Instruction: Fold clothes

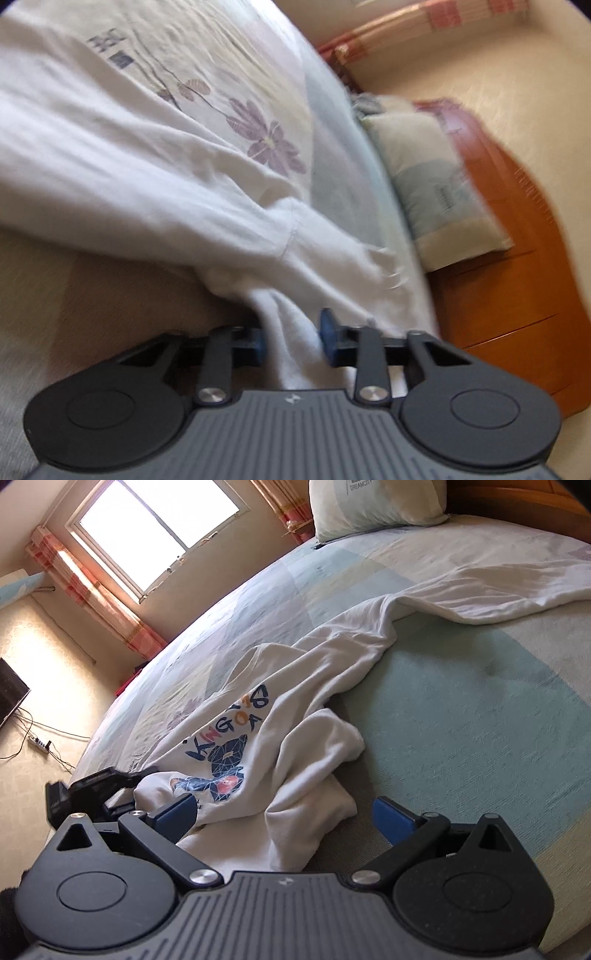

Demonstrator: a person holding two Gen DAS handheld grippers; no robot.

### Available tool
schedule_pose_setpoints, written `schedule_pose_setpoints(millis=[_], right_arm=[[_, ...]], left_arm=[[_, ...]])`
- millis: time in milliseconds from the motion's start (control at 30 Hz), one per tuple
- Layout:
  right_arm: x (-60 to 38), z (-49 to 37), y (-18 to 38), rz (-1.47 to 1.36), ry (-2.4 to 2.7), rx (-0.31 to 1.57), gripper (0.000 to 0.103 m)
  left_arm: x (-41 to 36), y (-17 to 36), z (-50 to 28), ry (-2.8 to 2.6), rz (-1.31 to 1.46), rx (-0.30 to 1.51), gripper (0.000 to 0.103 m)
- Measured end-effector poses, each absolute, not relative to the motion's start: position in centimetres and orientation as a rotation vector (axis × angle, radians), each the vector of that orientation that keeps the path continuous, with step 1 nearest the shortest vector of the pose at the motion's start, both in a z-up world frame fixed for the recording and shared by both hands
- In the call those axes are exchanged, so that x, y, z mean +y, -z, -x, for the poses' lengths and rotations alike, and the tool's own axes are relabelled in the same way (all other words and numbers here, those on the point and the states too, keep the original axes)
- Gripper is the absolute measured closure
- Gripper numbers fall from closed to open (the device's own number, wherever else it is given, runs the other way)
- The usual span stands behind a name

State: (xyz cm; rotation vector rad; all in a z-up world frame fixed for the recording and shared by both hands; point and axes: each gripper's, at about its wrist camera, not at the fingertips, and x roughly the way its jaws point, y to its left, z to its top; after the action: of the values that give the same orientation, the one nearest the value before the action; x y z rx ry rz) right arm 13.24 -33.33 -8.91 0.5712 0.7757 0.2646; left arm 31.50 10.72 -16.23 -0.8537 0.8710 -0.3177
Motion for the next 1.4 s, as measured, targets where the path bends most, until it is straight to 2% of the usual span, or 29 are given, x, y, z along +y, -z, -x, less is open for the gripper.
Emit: schedule_pose_setpoints(millis=[100, 300, 433, 567, 633, 833, 1033, 1267, 1400], right_arm=[[-33.0, -13.1, 8.8, -0.546, -0.267, 0.784, 0.0], [-33.2, -13.0, 8.7, -0.534, -0.263, 0.781, 0.0], [-33.2, -13.3, 8.9, -0.542, -0.261, 0.783, 0.0], [-32.8, -13.4, 9.2, -0.526, -0.271, 0.796, 0.0], [-32.9, -13.5, 9.6, -0.524, -0.283, 0.807, 0.0], [-33.7, -14.7, 11.0, -0.504, -0.319, 0.821, 0.0], [-33.8, -18.5, 12.5, -0.501, -0.466, 0.807, 0.0], [-34.0, -18.5, 12.5, -0.616, -0.59, 0.914, 0.0], [-34.6, -17.3, 13.0, -0.652, -0.647, 0.9, 0.0]], left_arm=[[10.4, 15.6, -31.1, 0.279, 0.832, 0.865, 0.097], [13.6, 12.6, -28.9, 0.205, 0.777, 0.781, 0.102], [16.4, 11.5, -29.7, 0.145, 0.78, 0.754, 0.101], [15.7, 11.8, -29.9, 0.141, 0.727, 0.798, 0.099], [15.1, 12.0, -29.2, 0.148, 0.705, 0.809, 0.084], [14.0, 11.8, -23.8, 0.151, 0.677, 0.827, 0.06], [12.1, 10.3, -19.6, 0.194, 0.613, 0.821, 0.047], [9.1, 8.4, -18.8, 0.254, 0.505, 0.803, 0.045], [7.3, 7.6, -18.7, 0.298, 0.44, 0.784, 0.039]])
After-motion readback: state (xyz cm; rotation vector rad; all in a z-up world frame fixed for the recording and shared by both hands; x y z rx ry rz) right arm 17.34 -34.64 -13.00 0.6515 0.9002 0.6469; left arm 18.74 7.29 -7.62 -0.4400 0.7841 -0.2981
